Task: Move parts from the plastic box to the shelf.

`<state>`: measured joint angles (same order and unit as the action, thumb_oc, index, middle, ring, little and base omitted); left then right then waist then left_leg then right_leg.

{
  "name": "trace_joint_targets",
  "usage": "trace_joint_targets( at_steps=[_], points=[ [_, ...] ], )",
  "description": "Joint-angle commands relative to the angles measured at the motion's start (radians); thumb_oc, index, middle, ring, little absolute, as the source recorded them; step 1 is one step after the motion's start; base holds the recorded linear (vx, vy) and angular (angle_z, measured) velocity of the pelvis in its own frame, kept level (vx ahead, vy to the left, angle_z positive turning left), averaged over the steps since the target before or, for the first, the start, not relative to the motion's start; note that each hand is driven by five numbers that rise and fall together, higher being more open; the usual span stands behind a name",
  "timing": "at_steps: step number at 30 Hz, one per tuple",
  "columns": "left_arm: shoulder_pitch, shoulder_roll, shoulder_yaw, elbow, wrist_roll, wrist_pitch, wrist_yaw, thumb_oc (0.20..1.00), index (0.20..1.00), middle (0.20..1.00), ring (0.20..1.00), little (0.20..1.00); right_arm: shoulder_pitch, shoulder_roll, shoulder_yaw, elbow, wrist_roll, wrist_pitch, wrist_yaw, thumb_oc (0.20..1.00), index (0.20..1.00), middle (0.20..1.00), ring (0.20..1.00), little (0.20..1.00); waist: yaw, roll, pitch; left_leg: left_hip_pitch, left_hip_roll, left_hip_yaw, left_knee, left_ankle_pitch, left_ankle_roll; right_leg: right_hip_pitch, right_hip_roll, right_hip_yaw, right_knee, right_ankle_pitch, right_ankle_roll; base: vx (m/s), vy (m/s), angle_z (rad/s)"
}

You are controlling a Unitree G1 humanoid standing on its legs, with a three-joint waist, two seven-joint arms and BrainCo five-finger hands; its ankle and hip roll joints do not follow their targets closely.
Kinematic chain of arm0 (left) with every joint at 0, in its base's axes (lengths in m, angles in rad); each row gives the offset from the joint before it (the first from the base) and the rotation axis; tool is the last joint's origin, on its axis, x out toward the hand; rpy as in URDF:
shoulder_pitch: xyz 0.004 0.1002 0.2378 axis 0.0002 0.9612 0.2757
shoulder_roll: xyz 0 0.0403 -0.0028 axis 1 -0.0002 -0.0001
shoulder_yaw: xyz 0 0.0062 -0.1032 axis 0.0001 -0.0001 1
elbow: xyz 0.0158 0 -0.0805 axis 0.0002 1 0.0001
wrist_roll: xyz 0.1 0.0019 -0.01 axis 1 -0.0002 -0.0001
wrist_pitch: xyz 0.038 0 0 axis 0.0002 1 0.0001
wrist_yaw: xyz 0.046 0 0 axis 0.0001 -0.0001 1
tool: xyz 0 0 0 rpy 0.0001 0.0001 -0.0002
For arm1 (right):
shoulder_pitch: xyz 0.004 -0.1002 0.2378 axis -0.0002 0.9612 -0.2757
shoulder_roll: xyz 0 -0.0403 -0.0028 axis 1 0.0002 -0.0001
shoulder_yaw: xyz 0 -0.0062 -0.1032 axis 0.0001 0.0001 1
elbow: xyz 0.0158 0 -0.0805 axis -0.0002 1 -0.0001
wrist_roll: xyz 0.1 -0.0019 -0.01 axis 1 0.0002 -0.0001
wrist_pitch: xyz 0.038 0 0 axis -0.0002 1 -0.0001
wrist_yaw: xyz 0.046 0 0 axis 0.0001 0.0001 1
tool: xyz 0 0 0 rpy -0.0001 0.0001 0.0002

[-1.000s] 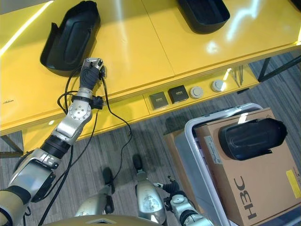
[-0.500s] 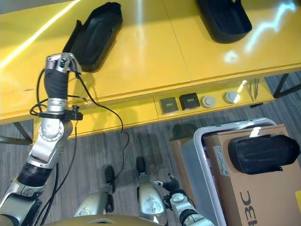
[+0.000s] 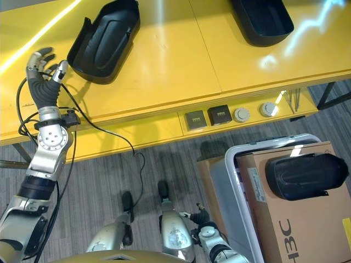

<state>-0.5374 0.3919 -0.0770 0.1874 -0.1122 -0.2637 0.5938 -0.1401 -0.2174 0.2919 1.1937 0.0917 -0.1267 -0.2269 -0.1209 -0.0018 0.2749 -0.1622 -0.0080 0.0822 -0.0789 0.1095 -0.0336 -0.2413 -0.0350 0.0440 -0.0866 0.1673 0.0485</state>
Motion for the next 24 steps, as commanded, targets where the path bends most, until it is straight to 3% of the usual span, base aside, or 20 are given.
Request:
trace_joint_targets(
  at_steps=[1, 7, 9, 11, 13, 15, 24],
  points=[
    [-0.119, 0.098, 0.007, 0.075, 0.036, -0.029, 0.084, 1.0, 1.0, 1.0, 1.0, 1.0, 0.02, 0.0, 0.034, 0.02, 0.003, -0.012, -0.007, 1.0, 1.0, 1.0, 1.0, 1.0, -0.006, -0.013, -0.06, -0.038, 0.109, -0.089, -0.008, -0.045, -0.071, 0.017, -0.075, 0.025, -0.001, -0.097, 0.099, 0.0, 0.0, 0.0],
    [-0.17, 0.13, -0.006, 0.174, -0.02, -0.039, 0.087, 1.0, 1.0, 1.0, 1.0, 1.0, 0.019, -0.005, 0.039, 0.02, 0.009, -0.015, -0.005, 1.0, 1.0, 1.0, 1.0, 1.0, -0.015, -0.017, -0.062, -0.041, 0.115, -0.08, -0.008, -0.042, -0.071, 0.006, -0.068, 0.037, -0.001, -0.095, 0.098, 0.01, 0.001, -0.04],
    [-0.169, 0.164, -0.049, 0.218, -0.115, -0.026, -0.028, 1.0, 1.0, 1.0, 1.0, 1.0, 0.018, -0.016, 0.035, 0.018, 0.016, -0.007, 0.001, 1.0, 1.0, 1.0, 1.0, 1.0, -0.018, -0.01, -0.061, -0.04, 0.118, -0.078, -0.008, -0.04, -0.069, 0.005, -0.067, 0.041, -0.001, -0.093, 0.097, 0.02, 0.007, -0.13],
    [-0.167, 0.173, -0.063, 0.219, -0.133, -0.025, -0.054, 1.0, 1.0, 1.0, 1.0, 1.0, 0.02, -0.018, 0.031, 0.017, 0.018, -0.004, 0.003, 1.0, 1.0, 1.0, 1.0, 1.0, -0.017, -0.008, -0.06, -0.039, 0.118, -0.079, -0.008, -0.04, -0.069, 0.006, -0.067, 0.041, -0.001, -0.093, 0.097, 0.02, 0.006, -0.1],
    [-0.138, 0.185, -0.087, 0.216, -0.196, -0.02, -0.146, 1.0, 1.0, 1.0, 1.0, 1.0, 0.028, -0.026, 0.017, 0.019, 0.017, 0.005, 0.011, 1.0, 1.0, 1.0, 1.0, 1.0, -0.016, -0.002, -0.059, -0.037, 0.118, -0.08, -0.008, -0.04, -0.069, 0.007, -0.066, 0.038, -0.001, -0.094, 0.097, 0.0, 0.0, 0.0],
    [-0.12, 0.157, -0.118, 0.199, -0.306, -0.032, -0.228, 1.0, 1.0, 1.0, 1.0, 1.0, 0.029, -0.03, 0.013, 0.019, 0.017, 0.014, 0.021, 1.0, 1.0, 1.0, 1.0, 1.0, -0.016, 0.004, -0.059, -0.036, 0.118, -0.082, -0.008, -0.038, -0.069, 0.009, -0.066, 0.037, -0.001, -0.094, 0.096, 0.0, 0.0, 0.0],
    [-0.114, 0.075, -0.178, 0.141, -0.549, -0.041, -0.371, 1.0, 1.0, 1.0, 1.0, 1.0, 0.02, -0.031, 0.009, 0.022, 0.025, 0.028, 0.039, 1.0, 1.0, 1.0, 1.0, 1.0, -0.021, 0.009, -0.054, -0.036, 0.119, -0.082, -0.008, -0.037, -0.07, 0.009, -0.067, 0.036, -0.001, -0.095, 0.094, 0.0, 0.001, 0.0]
  ],
)
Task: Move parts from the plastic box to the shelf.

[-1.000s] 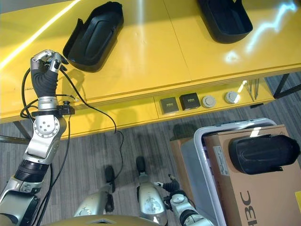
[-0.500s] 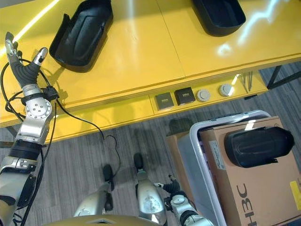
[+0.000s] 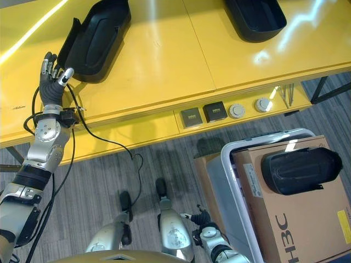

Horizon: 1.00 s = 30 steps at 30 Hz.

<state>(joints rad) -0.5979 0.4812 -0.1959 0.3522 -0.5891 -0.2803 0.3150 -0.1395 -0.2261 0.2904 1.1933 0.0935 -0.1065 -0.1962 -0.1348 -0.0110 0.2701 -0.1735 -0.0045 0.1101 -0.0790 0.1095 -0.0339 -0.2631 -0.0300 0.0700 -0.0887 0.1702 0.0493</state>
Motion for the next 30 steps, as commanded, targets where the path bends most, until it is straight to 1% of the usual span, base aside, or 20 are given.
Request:
trace_joint_targets(
  at_steps=[1, 3, 7, 8, 11, 15, 17, 23, 27, 29, 30],
  points=[
    [-0.058, -0.017, -0.064, -0.028, -0.072, -0.025, -0.094, 1.0, 1.0, 1.0, 1.0, 1.0, 0.018, -0.022, 0.01, 0.024, 0.025, 0.008, 0.009, 1.0, 1.0, 1.0, 1.0, 1.0, -0.008, 0.019, -0.048, -0.024, 0.115, -0.109, -0.008, -0.038, -0.07, 0.032, -0.072, 0.01, 0.001, -0.098, 0.093, 0.0, 0.0, 0.0],
    [-0.071, -0.038, -0.085, -0.043, -0.1, -0.027, -0.111, 1.0, 1.0, 1.0, 1.0, 1.0, 0.016, -0.019, 0.011, 0.032, 0.025, 0.012, 0.013, 1.0, 1.0, 1.0, 1.0, 1.0, -0.01, 0.021, -0.047, -0.023, 0.114, -0.111, -0.008, -0.039, -0.069, 0.035, -0.073, 0.008, 0.001, -0.098, 0.092, 0.0, 0.0, 0.0],
    [-0.081, -0.048, -0.108, -0.069, -0.131, -0.023, -0.134, 1.0, 1.0, 1.0, 1.0, 1.0, 0.011, -0.02, 0.013, 0.037, 0.027, 0.015, 0.016, 1.0, 1.0, 1.0, 1.0, 1.0, -0.011, 0.022, -0.044, -0.023, 0.115, -0.112, -0.008, -0.038, -0.069, 0.035, -0.075, 0.007, 0.001, -0.097, 0.092, 0.0, 0.0, 0.0],
    [-0.085, -0.047, -0.128, -0.089, -0.146, -0.017, -0.157, 1.0, 1.0, 1.0, 1.0, 1.0, 0.009, -0.02, 0.016, 0.038, 0.027, 0.017, 0.018, 1.0, 1.0, 1.0, 1.0, 1.0, -0.011, 0.024, -0.044, -0.022, 0.113, -0.112, -0.008, -0.039, -0.069, 0.035, -0.076, 0.008, 0.001, -0.097, 0.093, 0.0, 0.0, 0.0],
    [-0.091, -0.046, -0.15, -0.112, -0.148, -0.012, -0.174, 1.0, 1.0, 1.0, 1.0, 1.0, 0.008, -0.02, 0.018, 0.038, 0.028, 0.018, 0.022, 1.0, 1.0, 1.0, 1.0, 1.0, -0.01, 0.026, -0.046, -0.022, 0.112, -0.113, -0.008, -0.039, -0.069, 0.036, -0.077, 0.007, 0.001, -0.098, 0.094, 0.0, 0.0, 0.0],
    [-0.099, -0.055, -0.161, -0.117, -0.131, -0.013, -0.167, 1.0, 1.0, 1.0, 1.0, 1.0, 0.001, -0.017, 0.022, 0.036, 0.032, 0.018, 0.022, 1.0, 1.0, 1.0, 1.0, 1.0, -0.01, 0.028, -0.044, -0.023, 0.11, -0.113, -0.008, -0.04, -0.068, 0.036, -0.078, 0.007, 0.001, -0.098, 0.094, 0.0, 0.0, 0.0],
    [-0.096, -0.065, -0.164, -0.119, -0.156, -0.012, -0.178, 1.0, 1.0, 1.0, 1.0, 1.0, -0.004, -0.015, 0.027, 0.036, 0.033, 0.018, 0.023, 1.0, 1.0, 1.0, 1.0, 1.0, -0.009, 0.029, -0.045, -0.021, 0.11, -0.113, -0.008, -0.039, -0.067, 0.037, -0.078, 0.009, 0.001, -0.098, 0.093, 0.0, 0.0, 0.0],
    [-0.089, -0.066, -0.17, -0.123, -0.155, -0.003, -0.183, 1.0, 1.0, 1.0, 1.0, 1.0, -0.003, -0.015, 0.029, 0.036, 0.029, 0.02, 0.025, 1.0, 1.0, 1.0, 1.0, 1.0, -0.009, 0.03, -0.046, -0.02, 0.109, -0.112, -0.008, -0.04, -0.065, 0.037, -0.079, 0.01, 0.001, -0.098, 0.093, 0.0, 0.0, 0.0],
    [-0.084, -0.061, -0.16, -0.119, -0.14, -0.005, -0.174, 1.0, 1.0, 1.0, 1.0, 1.0, -0.004, -0.017, 0.027, 0.041, 0.027, 0.02, 0.022, 1.0, 1.0, 1.0, 1.0, 1.0, -0.006, 0.029, -0.047, -0.018, 0.108, -0.113, -0.008, -0.04, -0.064, 0.038, -0.079, 0.009, 0.001, -0.098, 0.094, 0.0, 0.0, 0.0],
    [-0.058, -0.052, -0.138, -0.153, -0.052, -0.008, -0.139, 1.0, 1.0, 1.0, 1.0, 1.0, -0.004, -0.017, 0.015, 0.042, 0.027, 0.021, 0.017, 1.0, 1.0, 1.0, 1.0, 1.0, 0.0, 0.029, -0.049, -0.01, 0.108, -0.119, -0.008, -0.042, -0.064, 0.052, -0.079, 0.001, 0.001, -0.102, 0.092, 0.0, 0.0, 0.0],
    [-0.057, -0.053, -0.138, -0.155, -0.051, -0.007, -0.138, 1.0, 1.0, 1.0, 1.0, 1.0, -0.004, -0.017, 0.016, 0.042, 0.027, 0.021, 0.017, 1.0, 1.0, 1.0, 1.0, 1.0, -0.001, 0.029, -0.049, -0.01, 0.108, -0.119, -0.008, -0.042, -0.064, 0.053, -0.079, 0.001, 0.001, -0.103, 0.092, 0.03, -0.007, 0.03]
  ],
)
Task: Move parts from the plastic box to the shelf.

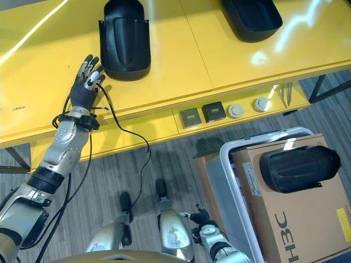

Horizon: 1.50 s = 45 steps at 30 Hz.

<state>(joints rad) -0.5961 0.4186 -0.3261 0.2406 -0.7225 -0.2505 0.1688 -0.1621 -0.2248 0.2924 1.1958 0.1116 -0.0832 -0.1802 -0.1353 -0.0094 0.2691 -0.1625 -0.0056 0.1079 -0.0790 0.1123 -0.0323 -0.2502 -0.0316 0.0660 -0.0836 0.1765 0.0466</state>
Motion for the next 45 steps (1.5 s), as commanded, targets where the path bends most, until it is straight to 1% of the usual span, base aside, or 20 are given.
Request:
trace_joint_targets(
  at_steps=[1, 8, 10, 11, 14, 15, 22, 27, 28, 30, 31, 32, 34, 35, 37, 38, 40, 41, 43, 45],
  points=[
    [0.037, 0.008, 0.045, -0.133, 0.154, -0.041, 0.027, 1.0, 1.0, 1.0, 1.0, 1.0, 0.023, -0.019, -0.007, 0.037, 0.011, -0.002, -0.002, 1.0, 1.0, 1.0, 1.0, 1.0, 0.014, 0.022, -0.06, 0.004, 0.109, -0.124, -0.008, -0.053, -0.064, 0.071, -0.077, -0.005, -0.002, -0.12, 0.092, 0.03, -0.005, 0.03],
    [0.279, -0.013, 0.133, -0.336, 0.286, -0.04, 0.016, 1.0, 1.0, 1.0, 1.0, 1.0, 0.05, -0.001, -0.025, 0.038, -0.012, 0.002, 0.0, 1.0, 1.0, 1.0, 1.0, 1.0, 0.049, 0.002, -0.126, 0.104, 0.117, -0.134, -0.008, -0.088, -0.057, 0.18, -0.08, -0.03, 0.006, -0.156, 0.083, 0.06, -0.002, 0.17],
    [0.333, -0.021, 0.139, -0.368, 0.328, -0.042, 0.016, 1.0, 1.0, 1.0, 1.0, 1.0, 0.049, 0.007, -0.025, 0.027, -0.01, -0.003, -0.002, 1.0, 1.0, 1.0, 1.0, 1.0, 0.059, -0.007, -0.149, 0.129, 0.117, -0.138, -0.008, -0.096, -0.054, 0.203, -0.078, -0.031, 0.009, -0.165, 0.081, 0.04, 0.016, 0.19],
    [0.376, -0.012, 0.134, -0.392, 0.418, -0.048, 0.022, 1.0, 1.0, 1.0, 1.0, 1.0, 0.049, 0.009, -0.031, 0.014, -0.006, -0.012, -0.009, 1.0, 1.0, 1.0, 1.0, 1.0, 0.067, -0.018, -0.168, 0.148, 0.118, -0.14, -0.001, -0.109, -0.049, 0.222, -0.077, -0.034, 0.015, -0.174, 0.081, 0.01, 0.024, 0.04],
    [0.396, -0.011, 0.126, -0.403, 0.437, -0.049, 0.022, 1.0, 1.0, 1.0, 1.0, 1.0, 0.054, 0.012, -0.034, 0.012, -0.002, -0.014, -0.013, 1.0, 1.0, 1.0, 1.0, 1.0, 0.071, -0.024, -0.176, 0.161, 0.119, -0.139, 0.0, -0.116, -0.046, 0.236, -0.079, -0.032, 0.014, -0.176, 0.083, 0.0, 0.047, 0.04],
    [0.443, 0.009, 0.098, -0.422, 0.503, -0.049, 0.012, 1.0, 1.0, 1.0, 1.0, 1.0, 0.068, 0.017, -0.046, 0.008, 0.007, -0.02, -0.02, 1.0, 1.0, 1.0, 1.0, 1.0, 0.074, -0.04, -0.196, 0.174, 0.111, -0.131, 0.009, -0.127, -0.034, 0.245, -0.09, -0.025, 0.021, -0.169, 0.093, -0.04, 0.121, -0.01],
    [0.498, 0.026, 0.037, -0.419, 0.518, -0.032, -0.021, 1.0, 1.0, 1.0, 1.0, 1.0, 0.131, 0.042, -0.084, 0.021, 0.03, -0.016, -0.03, 1.0, 1.0, 1.0, 1.0, 1.0, 0.058, -0.08, -0.173, 0.168, 0.064, -0.1, 0.049, -0.175, 0.013, 0.198, -0.132, 0.019, 0.079, -0.127, 0.15, -0.08, 0.17, -0.1],
    [0.47, 0.061, 0.013, -0.407, 0.587, -0.036, -0.006, 1.0, 1.0, 1.0, 1.0, 1.0, 0.175, 0.064, -0.119, 0.036, 0.059, -0.011, -0.041, 1.0, 1.0, 1.0, 1.0, 1.0, 0.018, -0.097, -0.135, 0.155, 0.036, -0.06, 0.039, -0.178, 0.04, 0.12, -0.152, 0.067, 0.102, -0.033, 0.192, -0.12, 0.19, -0.19],
    [0.466, 0.061, 0.019, -0.405, 0.592, -0.042, 0.008, 1.0, 1.0, 1.0, 1.0, 1.0, 0.177, 0.068, -0.117, 0.034, 0.054, -0.009, -0.041, 1.0, 1.0, 1.0, 1.0, 1.0, 0.018, -0.096, -0.122, 0.157, 0.034, -0.038, 0.04, -0.183, 0.043, 0.093, -0.159, 0.048, 0.107, 0.004, 0.193, -0.21, 0.256, -0.86],
    [0.454, 0.056, 0.04, -0.39, 0.608, -0.045, 0.042, 1.0, 1.0, 1.0, 1.0, 1.0, 0.167, 0.073, -0.112, 0.036, 0.041, -0.008, -0.048, 1.0, 1.0, 1.0, 1.0, 1.0, 0.049, -0.081, -0.095, 0.159, 0.056, 0.034, 0.068, -0.197, 0.045, 0.06, -0.179, -0.184, 0.156, -0.051, 0.156, -0.17, 0.223, -1.5],
    [0.453, 0.056, 0.04, -0.389, 0.608, -0.045, 0.042, 1.0, 1.0, 1.0, 1.0, 1.0, 0.167, 0.074, -0.112, 0.036, 0.041, -0.008, -0.048, 1.0, 1.0, 1.0, 1.0, 1.0, 0.047, -0.083, -0.096, 0.155, 0.055, 0.033, 0.069, -0.194, 0.045, 0.058, -0.181, -0.185, 0.156, -0.049, 0.155, -0.08, 0.146, -1.6],
    [0.455, 0.046, 0.05, -0.383, 0.617, -0.048, 0.054, 1.0, 1.0, 1.0, 1.0, 1.0, 0.17, 0.071, -0.127, 0.035, 0.055, -0.014, -0.054, 1.0, 1.0, 1.0, 1.0, 1.0, 0.054, -0.076, -0.098, 0.158, 0.056, 0.066, 0.075, -0.2, 0.048, 0.066, -0.192, -0.254, 0.177, -0.079, 0.138, -0.06, 0.095, -1.85],
    [0.456, 0.039, 0.052, -0.372, 0.622, -0.048, 0.063, 1.0, 1.0, 1.0, 1.0, 1.0, 0.172, 0.073, -0.129, 0.03, 0.06, -0.018, -0.057, 1.0, 1.0, 1.0, 1.0, 1.0, 0.052, -0.075, -0.101, 0.163, 0.059, 0.088, 0.074, -0.197, 0.05, 0.063, -0.185, -0.264, 0.202, -0.095, 0.13, -0.06, 0.065, -1.52],
    [0.458, 0.026, 0.061, -0.361, 0.613, -0.046, 0.07, 1.0, 1.0, 1.0, 1.0, 1.0, 0.195, 0.071, -0.144, 0.026, 0.075, -0.027, -0.059, 1.0, 1.0, 1.0, 1.0, 1.0, 0.045, -0.073, -0.104, 0.176, 0.064, 0.131, 0.075, -0.194, 0.055, 0.072, -0.166, -0.256, 0.26, -0.124, 0.123, -0.06, 0.002, -0.72],
    [0.459, 0.013, 0.063, -0.364, 0.603, -0.041, 0.068, 1.0, 1.0, 1.0, 1.0, 1.0, 0.218, 0.064, -0.16, 0.032, 0.079, -0.027, -0.059, 1.0, 1.0, 1.0, 1.0, 1.0, 0.046, -0.065, -0.108, 0.191, 0.066, 0.165, 0.067, -0.196, 0.057, 0.102, -0.166, -0.277, 0.279, -0.141, 0.119, -0.1, -0.064, -0.75],
    [0.459, 0.003, 0.069, -0.347, 0.606, -0.038, 0.069, 1.0, 1.0, 1.0, 1.0, 1.0, 0.233, 0.052, -0.169, 0.04, 0.067, -0.021, -0.063, 1.0, 1.0, 1.0, 1.0, 1.0, 0.053, -0.06, -0.131, 0.194, 0.07, 0.218, 0.054, -0.186, 0.045, 0.169, -0.185, -0.361, 0.204, -0.138, 0.12, -0.1, -0.111, -0.78],
    [0.464, -0.004, 0.069, -0.333, 0.599, -0.036, 0.068, 1.0, 1.0, 1.0, 1.0, 1.0, 0.232, 0.051, -0.169, 0.046, 0.061, -0.016, -0.064, 1.0, 1.0, 1.0, 1.0, 1.0, 0.059, -0.054, -0.141, 0.204, 0.071, 0.218, 0.049, -0.202, 0.038, 0.196, -0.187, -0.382, 0.175, -0.147, 0.135, 0.03, -0.111, -0.55],
    [0.475, -0.007, 0.076, -0.273, 0.623, -0.023, 0.072, 1.0, 1.0, 1.0, 1.0, 1.0, 0.228, 0.05, -0.166, 0.053, 0.052, -0.012, -0.064, 1.0, 1.0, 1.0, 1.0, 1.0, 0.062, -0.049, -0.155, 0.206, 0.078, 0.245, 0.051, -0.196, 0.03, 0.217, -0.184, -0.395, 0.141, -0.144, 0.14, 0.07, -0.172, -0.78],
    [0.482, -0.009, 0.074, -0.252, 0.63, -0.024, 0.074, 1.0, 1.0, 1.0, 1.0, 1.0, 0.228, 0.049, -0.163, 0.051, 0.049, -0.013, -0.065, 1.0, 1.0, 1.0, 1.0, 1.0, 0.058, -0.047, -0.162, 0.21, 0.086, 0.255, 0.05, -0.189, 0.023, 0.218, -0.173, -0.376, 0.131, -0.149, 0.135, 0.05, -0.185, -1.12],
    [0.506, -0.024, 0.087, -0.14, 0.653, -0.006, 0.089, 1.0, 1.0, 1.0, 1.0, 1.0, 0.242, 0.041, -0.169, 0.038, 0.061, -0.023, -0.063, 1.0, 1.0, 1.0, 1.0, 1.0, 0.034, -0.031, -0.176, 0.228, 0.119, 0.258, 0.057, -0.172, -0.005, 0.236, -0.13, -0.334, 0.103, -0.177, 0.107, 0.11, -0.278, -0.88]
  ],
)
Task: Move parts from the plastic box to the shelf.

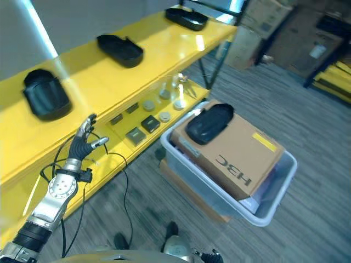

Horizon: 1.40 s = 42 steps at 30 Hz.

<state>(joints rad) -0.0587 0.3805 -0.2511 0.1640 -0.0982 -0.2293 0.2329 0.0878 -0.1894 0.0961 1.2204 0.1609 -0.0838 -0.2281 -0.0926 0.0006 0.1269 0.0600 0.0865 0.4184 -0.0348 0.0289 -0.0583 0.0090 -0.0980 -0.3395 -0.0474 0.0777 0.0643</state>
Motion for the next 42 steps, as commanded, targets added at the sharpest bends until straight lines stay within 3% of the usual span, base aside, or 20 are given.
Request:
trace_joint_targets(
  at_steps=[1, 4, 5, 6, 7, 9, 10, 13, 14, 15, 21, 25, 31, 34, 38, 42],
  points=[
    [-0.02, 0.004, 0.02, -0.042, 0.004, -0.026, 0.019, 1.0, 1.0, 1.0, 1.0, 1.0, -0.007, 0.002, 0.027, 0.009, 0.013, -0.025, -0.014, 1.0, 1.0, 1.0, 1.0, 1.0, -0.014, -0.039, -0.033, 0.006, 0.036, -0.054, 0.026, -0.085, 0.014, -0.016, -0.053, 0.079, 0.062, -0.084, 0.083, 0.07, -0.286, -0.22],
    [-0.005, -0.003, 0.041, 0.077, 0.015, -0.013, 0.024, 1.0, 1.0, 1.0, 1.0, 1.0, -0.022, -0.026, 0.052, -0.011, -0.004, -0.035, -0.009, 1.0, 1.0, 1.0, 1.0, 1.0, -0.021, -0.037, -0.013, -0.036, 0.101, -0.073, 0.212, -0.09, -0.017, 0.012, -0.02, 0.107, 0.05, -0.113, 0.041, 0.03, -0.307, -0.08],
    [-0.007, -0.013, 0.041, 0.122, -0.011, -0.013, 0.021, 1.0, 1.0, 1.0, 1.0, 1.0, -0.043, -0.055, 0.068, -0.012, -0.013, -0.037, -0.008, 1.0, 1.0, 1.0, 1.0, 1.0, -0.001, -0.038, 0.021, -0.105, 0.126, -0.146, 0.339, -0.016, -0.024, 0.02, 0.0, 0.129, 0.05, -0.112, 0.001, -0.03, -0.269, -0.25],
    [-0.008, -0.013, 0.041, 0.123, -0.011, -0.014, 0.022, 1.0, 1.0, 1.0, 1.0, 1.0, -0.043, -0.055, 0.067, -0.012, -0.013, -0.037, -0.008, 1.0, 1.0, 1.0, 1.0, 1.0, -0.002, -0.036, 0.021, -0.109, 0.127, -0.149, 0.342, -0.017, -0.025, 0.019, 0.001, 0.128, 0.05, -0.112, 0.0, -0.05, -0.171, -0.62],
    [-0.01, -0.013, 0.033, 0.163, 0.006, -0.01, 0.024, 1.0, 1.0, 1.0, 1.0, 1.0, -0.059, -0.078, 0.065, -0.013, -0.02, -0.035, -0.01, 1.0, 1.0, 1.0, 1.0, 1.0, 0.011, -0.037, 0.031, -0.142, 0.102, -0.227, 0.365, 0.008, -0.031, 0.019, 0.002, 0.147, 0.053, -0.116, -0.006, 0.01, -0.049, -0.73],
    [-0.001, -0.017, 0.025, 0.222, 0.029, 0.002, 0.029, 1.0, 1.0, 1.0, 1.0, 1.0, -0.085, -0.105, 0.053, -0.006, -0.017, -0.036, -0.015, 1.0, 1.0, 1.0, 1.0, 1.0, 0.043, -0.038, 0.041, -0.19, -0.016, -0.39, 0.303, -0.058, -0.013, 0.029, -0.003, 0.198, 0.047, -0.12, 0.003, 0.1, -0.02, -0.6],
    [0.009, -0.019, 0.029, 0.261, 0.038, 0.009, 0.043, 1.0, 1.0, 1.0, 1.0, 1.0, -0.1, -0.115, 0.04, -0.005, -0.008, -0.039, -0.023, 1.0, 1.0, 1.0, 1.0, 1.0, 0.058, -0.027, 0.042, -0.192, -0.051, -0.478, 0.219, -0.045, -0.013, 0.032, 0.009, 0.234, 0.047, -0.123, 0.01, 0.18, 0.038, -0.61],
    [0.017, -0.019, 0.009, 0.35, 0.068, 0.026, 0.046, 1.0, 1.0, 1.0, 1.0, 1.0, -0.124, -0.144, 0.025, -0.027, -0.001, -0.053, -0.038, 1.0, 1.0, 1.0, 1.0, 1.0, 0.063, 0.003, 0.05, -0.253, -0.054, -0.569, 0.116, 0.033, -0.025, 0.038, 0.023, 0.281, 0.058, -0.138, 0.016, 0.15, 0.079, -0.69],
    [0.018, -0.025, 0.009, 0.392, 0.071, 0.032, 0.047, 1.0, 1.0, 1.0, 1.0, 1.0, -0.133, -0.151, 0.025, -0.063, 0.003, -0.064, -0.045, 1.0, 1.0, 1.0, 1.0, 1.0, 0.066, 0.01, 0.058, -0.262, -0.067, -0.602, 0.1, 0.043, -0.027, 0.04, 0.031, 0.306, 0.064, -0.145, 0.015, 0.18, 0.193, -0.96],
    [0.04, -0.036, 0.017, 0.458, 0.085, 0.041, 0.05, 1.0, 1.0, 1.0, 1.0, 1.0, -0.131, -0.158, 0.007, -0.143, 0.013, -0.086, -0.058, 1.0, 1.0, 1.0, 1.0, 1.0, 0.057, 0.018, 0.061, -0.243, -0.075, -0.627, 0.123, 0.019, -0.02, 0.032, 0.043, 0.365, 0.088, -0.16, 0.024, 0.15, 0.158, -1.08],
    [0.066, -0.089, 0.0, 0.698, 0.158, 0.045, 0.061, 1.0, 1.0, 1.0, 1.0, 1.0, -0.046, -0.129, -0.025, -0.402, -0.027, -0.161, -0.123, 1.0, 1.0, 1.0, 1.0, 1.0, 0.011, 0.029, 0.047, -0.184, -0.063, -0.557, 0.097, -0.006, 0.006, 0.017, 0.019, 0.415, 0.071, -0.142, 0.047, 0.11, 0.222, -1.0],
    [0.036, -0.143, 0.054, 0.989, 0.164, 0.083, 0.101, 1.0, 1.0, 1.0, 1.0, 1.0, 0.006, -0.116, 0.022, -0.687, -0.08, -0.209, -0.126, 1.0, 1.0, 1.0, 1.0, 1.0, -0.009, 0.033, 0.041, -0.147, -0.057, -0.491, 0.001, 0.013, 0.024, -0.026, -0.001, 0.436, 0.053, -0.121, 0.071, 0.03, 0.154, -0.35],
    [0.04, -0.154, 0.073, 1.059, 0.211, 0.099, 0.108, 1.0, 1.0, 1.0, 1.0, 1.0, 0.019, -0.19, 0.017, -0.997, -0.189, -0.259, -0.149, 1.0, 1.0, 1.0, 1.0, 1.0, -0.015, 0.036, 0.04, -0.138, -0.062, -0.471, -0.024, 0.011, 0.028, -0.035, -0.02, 0.429, 0.023, -0.103, 0.086, 0.04, 0.051, -0.1],
    [0.047, -0.153, 0.089, 1.052, 0.204, 0.102, 0.124, 1.0, 1.0, 1.0, 1.0, 1.0, -0.022, -0.236, -0.005, -1.151, -0.24, -0.247, -0.162, 1.0, 1.0, 1.0, 1.0, 1.0, 0.006, 0.031, 0.051, -0.151, -0.066, -0.469, -0.033, 0.013, 0.028, -0.046, -0.031, 0.419, -0.001, -0.087, 0.09, 0.01, 0.008, 0.02],
    [0.031, -0.153, 0.09, 1.04, 0.172, 0.108, 0.127, 1.0, 1.0, 1.0, 1.0, 1.0, -0.163, -0.259, -0.001, -1.118, -0.244, -0.196, -0.198, 1.0, 1.0, 1.0, 1.0, 1.0, 0.032, 0.026, 0.071, -0.186, -0.07, -0.481, -0.036, 0.026, 0.023, -0.071, -0.034, 0.4, -0.012, -0.072, 0.089, -0.06, -0.027, 0.14],
    [0.027, -0.137, 0.056, 0.963, 0.133, 0.082, 0.154, 1.0, 1.0, 1.0, 1.0, 1.0, -0.41, -0.277, -0.002, -1.016, -0.299, -0.143, -0.321, 1.0, 1.0, 1.0, 1.0, 1.0, 0.085, 0.022, 0.112, -0.245, -0.076, -0.502, -0.039, 0.044, 0.015, -0.107, -0.036, 0.369, -0.035, -0.045, 0.09, -0.09, -0.044, 0.16]
  ],
)
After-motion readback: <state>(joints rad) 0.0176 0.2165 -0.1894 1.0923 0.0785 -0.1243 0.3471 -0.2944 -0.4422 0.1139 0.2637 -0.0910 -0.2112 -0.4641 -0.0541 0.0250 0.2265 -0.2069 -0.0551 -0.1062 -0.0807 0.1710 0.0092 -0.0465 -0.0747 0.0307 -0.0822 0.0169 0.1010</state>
